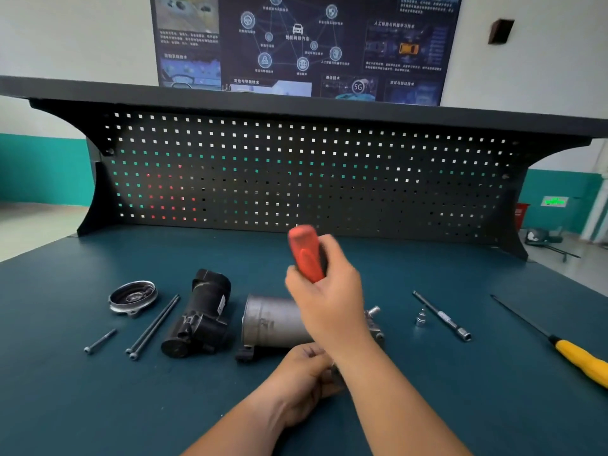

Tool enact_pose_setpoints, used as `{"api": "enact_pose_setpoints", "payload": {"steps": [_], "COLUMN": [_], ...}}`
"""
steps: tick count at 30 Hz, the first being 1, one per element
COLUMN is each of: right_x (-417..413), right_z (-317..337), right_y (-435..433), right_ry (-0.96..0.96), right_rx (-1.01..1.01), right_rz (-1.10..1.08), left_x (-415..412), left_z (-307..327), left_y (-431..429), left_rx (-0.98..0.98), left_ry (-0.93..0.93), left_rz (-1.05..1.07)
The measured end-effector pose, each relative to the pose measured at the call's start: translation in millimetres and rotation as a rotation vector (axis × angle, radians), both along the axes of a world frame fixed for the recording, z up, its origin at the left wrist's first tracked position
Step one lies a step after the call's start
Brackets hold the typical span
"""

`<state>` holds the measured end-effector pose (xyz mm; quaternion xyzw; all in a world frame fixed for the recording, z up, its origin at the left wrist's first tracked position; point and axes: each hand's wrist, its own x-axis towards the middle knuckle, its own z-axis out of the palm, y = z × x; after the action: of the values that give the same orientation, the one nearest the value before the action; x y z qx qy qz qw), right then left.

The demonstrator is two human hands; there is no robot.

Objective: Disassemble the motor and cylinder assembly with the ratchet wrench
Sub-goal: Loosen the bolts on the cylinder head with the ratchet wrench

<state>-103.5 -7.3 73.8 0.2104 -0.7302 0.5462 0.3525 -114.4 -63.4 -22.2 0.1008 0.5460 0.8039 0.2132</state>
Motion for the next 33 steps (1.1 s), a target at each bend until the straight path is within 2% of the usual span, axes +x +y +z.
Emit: {"api": "enact_pose_setpoints", "payload": {"steps": [3, 8, 13, 16, 18, 21, 26, 29, 33], "right_x": [2.0, 7.4, 10.6, 12.6, 12.8, 12.3, 9.9, 7.2, 1.6], "right_z": [3.5, -0.4, -23.5, -47.1, -55.1, -44.7, -11.5, 0.5, 11.2], "right_y": [20.3, 54.1, 87.7, 100.5, 102.3, 96.2, 74.2, 60.7, 37.1], "right_ry": [-0.033, -0.098, -0.167, -0.259, -0.289, -0.201, -0.112, -0.137, -0.138], "right_rx": [-0.225, -0.775, -1.232, -1.437, -1.487, -1.389, -1.058, -0.796, -0.347], "right_rz": [-0.077, -0.024, -0.053, -0.037, -0.049, -0.072, -0.058, -0.035, -0.049], "left_x": [0.1, -1.6, -2.2, -2.5, -3.0, -2.2, -1.4, -0.8, 0.0], "left_z": [-0.3, -2.0, -1.4, -1.1, -1.0, 0.1, -0.4, -0.7, 0.6], "left_y": [2.2, 2.5, 4.1, 4.4, 3.9, 2.3, 1.0, 1.4, 1.5], "left_rx": [0.002, 0.007, 0.013, 0.008, -0.002, 0.013, 0.056, 0.021, -0.043], "left_ry": [-0.011, -0.015, -0.032, -0.039, -0.052, -0.084, -0.122, -0.119, -0.114], "left_rz": [0.017, 0.024, 0.036, 0.045, 0.049, 0.018, -0.04, -0.057, -0.093]}}
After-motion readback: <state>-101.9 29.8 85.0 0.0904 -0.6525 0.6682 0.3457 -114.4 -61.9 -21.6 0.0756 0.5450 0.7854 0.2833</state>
